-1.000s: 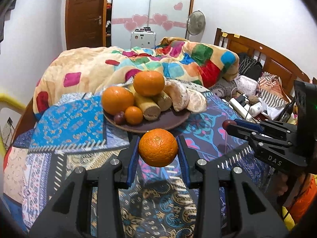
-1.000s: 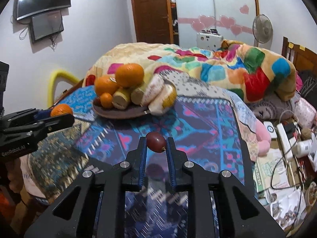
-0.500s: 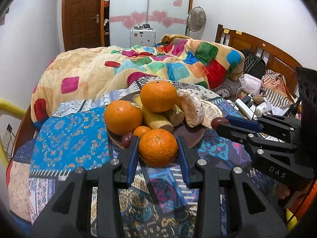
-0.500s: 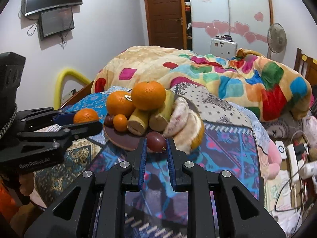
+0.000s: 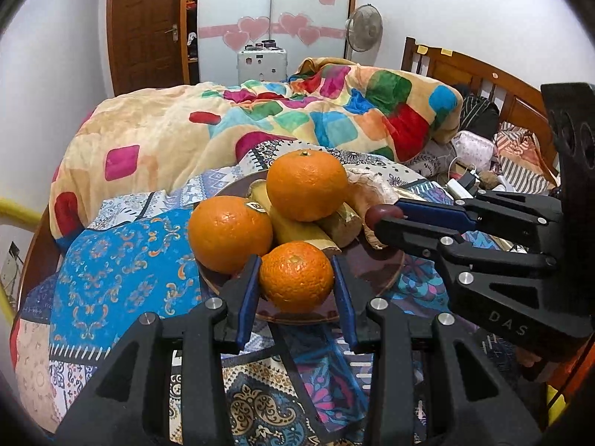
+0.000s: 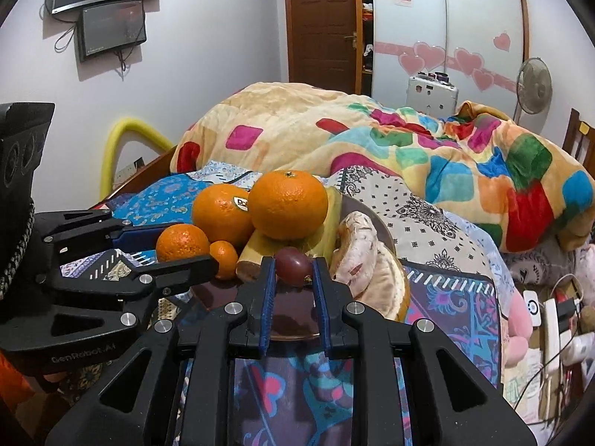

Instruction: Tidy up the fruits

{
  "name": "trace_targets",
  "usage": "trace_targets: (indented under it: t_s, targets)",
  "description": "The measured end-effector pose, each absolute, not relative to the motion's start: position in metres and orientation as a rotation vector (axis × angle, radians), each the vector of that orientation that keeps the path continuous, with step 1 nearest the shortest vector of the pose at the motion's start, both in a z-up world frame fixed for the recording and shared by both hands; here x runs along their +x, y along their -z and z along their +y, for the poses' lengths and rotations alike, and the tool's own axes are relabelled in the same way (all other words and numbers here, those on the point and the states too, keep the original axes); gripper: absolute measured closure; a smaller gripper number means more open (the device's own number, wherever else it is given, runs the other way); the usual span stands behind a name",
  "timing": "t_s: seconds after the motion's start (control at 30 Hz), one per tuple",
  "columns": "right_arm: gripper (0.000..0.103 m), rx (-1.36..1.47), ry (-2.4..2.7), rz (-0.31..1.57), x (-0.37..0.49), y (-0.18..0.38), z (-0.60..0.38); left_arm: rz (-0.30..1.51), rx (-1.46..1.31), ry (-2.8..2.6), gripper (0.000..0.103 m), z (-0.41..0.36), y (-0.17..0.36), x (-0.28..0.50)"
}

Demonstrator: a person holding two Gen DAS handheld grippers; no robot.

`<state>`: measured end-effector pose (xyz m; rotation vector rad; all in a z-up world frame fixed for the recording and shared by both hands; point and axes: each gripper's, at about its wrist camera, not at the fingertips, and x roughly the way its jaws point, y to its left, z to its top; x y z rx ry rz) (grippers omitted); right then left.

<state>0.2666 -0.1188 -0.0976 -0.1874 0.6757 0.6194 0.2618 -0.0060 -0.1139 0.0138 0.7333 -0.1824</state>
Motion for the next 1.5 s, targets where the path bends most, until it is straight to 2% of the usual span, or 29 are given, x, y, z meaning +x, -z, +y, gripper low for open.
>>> trace_targets:
  t_s: [0.13,0.43,0.87,0.93,1.07,1.23,1.3,1.37,1.43,1.5]
  targets:
    - [0.081,-0.179,-0.618,0.681,0.269,0.098,-0.119,0.724,0.004,0.166,0.055,-0.004,0.116,0.263]
    - [0.078,-0.167,-0.601,0.646,0.259,0.082,-0.128,0.683,-0.026,0.144,0.055,0.006,0.101,0.245]
    - [0.076,-0.09,-0.596,0.46,0.17,0.004,-0.163,0.415,-0.011,0.095,0.055,-0.006,0.001,0.127]
    - [0.07,-0.074,-0.59,0.412,0.149,-0.01,-0.17,0.377,-0.019,0.098,0.055,-0.008,-0.011,0.106]
    - [0.066,-0.05,-0.574,0.319,0.108,-0.033,-0.18,0.306,-0.035,0.099,0.054,-0.012,-0.032,0.066]
    - [0.051,-0.035,-0.538,0.209,0.063,-0.049,-0.186,0.226,-0.032,0.087,0.043,-0.016,-0.047,0.021]
    - [0.049,-0.033,-0.524,0.179,0.052,-0.052,-0.187,0.202,-0.031,0.08,0.038,-0.017,-0.051,0.007]
    - [0.04,-0.025,-0.512,0.153,0.042,-0.053,-0.188,0.188,-0.034,0.077,0.037,-0.018,-0.053,-0.003]
    - [0.025,-0.01,-0.504,0.138,0.037,-0.054,-0.19,0.178,-0.031,0.072,0.033,-0.019,-0.054,-0.011]
    - [0.021,-0.002,-0.49,0.125,0.031,-0.053,-0.191,0.166,-0.024,0.057,0.023,-0.02,-0.055,-0.017]
